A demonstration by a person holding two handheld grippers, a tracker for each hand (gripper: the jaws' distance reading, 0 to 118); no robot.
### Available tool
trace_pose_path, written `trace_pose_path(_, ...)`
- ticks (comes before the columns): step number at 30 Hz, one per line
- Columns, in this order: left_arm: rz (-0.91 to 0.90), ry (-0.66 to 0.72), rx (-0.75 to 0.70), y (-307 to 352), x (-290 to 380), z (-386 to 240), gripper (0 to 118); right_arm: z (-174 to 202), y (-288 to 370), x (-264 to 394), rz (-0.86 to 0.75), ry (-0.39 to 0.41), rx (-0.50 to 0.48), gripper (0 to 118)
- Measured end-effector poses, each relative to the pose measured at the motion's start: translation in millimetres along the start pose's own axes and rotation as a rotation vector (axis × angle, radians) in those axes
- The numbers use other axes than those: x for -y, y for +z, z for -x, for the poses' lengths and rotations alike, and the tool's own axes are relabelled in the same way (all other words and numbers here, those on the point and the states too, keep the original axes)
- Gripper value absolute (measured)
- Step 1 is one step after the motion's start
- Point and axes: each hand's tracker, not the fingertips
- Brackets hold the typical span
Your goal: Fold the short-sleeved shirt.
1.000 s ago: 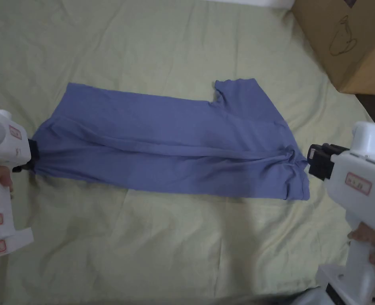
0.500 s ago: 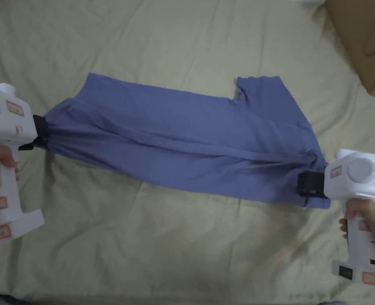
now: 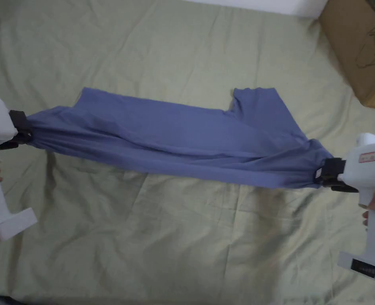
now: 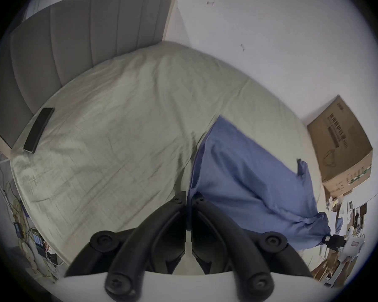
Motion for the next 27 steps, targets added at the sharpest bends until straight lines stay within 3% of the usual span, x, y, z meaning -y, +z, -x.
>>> trace_pose_path(6, -0.058, 0.0, 0.036, 59.1, 34.5, 33.7, 2, -7.2, 45.4, 44.1, -0.03, 0.032, -0.05, 8)
trace_pose_path(13, 0.124, 0.02, -0.107, 46.6, 124.6, 88.5, 3, -7.2, 12.3, 129.4, 0.126, 0.069, 0.019, 8)
trace_pose_path(14, 0.145, 0.03, -0.118, 42.5, 132.9, 92.7, 7, -6.7, 6.8, 138.1, 0.137, 0.072, 0.026, 8)
trace_pose_path(15, 0.158, 0.036, -0.142, 39.6, 138.9, 96.0, 19, -5.6, 4.0, 141.8, 0.144, 0.074, 0.039, 8)
trace_pose_path(16, 0.17, 0.026, -0.189, 38.2, 141.0, 98.4, 46, -5.0, 3.1, 143.9, 0.139, 0.075, 0.052, 8)
trace_pose_path(17, 0.174, 0.019, -0.213, 38.5, 139.6, 100.5, 88, -4.5, 5.8, 143.4, 0.128, 0.069, 0.051, 24)
trace_pose_path(18, 0.164, 0.022, -0.228, 42.8, 135.9, 101.8, 105, -4.0, 10.7, 140.1, 0.091, 0.066, 0.079, 50)
trace_pose_path(19, 0.091, 0.037, -0.22, 50.7, 128.8, 101.1, 107, -5.2, 18.0, 134.4, 0.062, 0.074, 0.115, 88)
trace_pose_path(20, 0.032, 0.036, -0.2, 59.1, 120.4, 99.4, 107, -3.2, 24.8, 128.1, 0.025, 0.087, 0.152, 116)
trace_pose_path(23, -0.104, 0.005, -0.141, 86.4, 88.5, 82.8, 107, 6.4, 66.1, 100.8, -0.192, 0.105, 0.163, 112)
trace_pose_path(27, -0.352, -0.16, -0.104, 123.0, 59.7, 38.4, 107, 29.9, 115.6, 74.5, -0.463, 0.126, 0.095, 114)
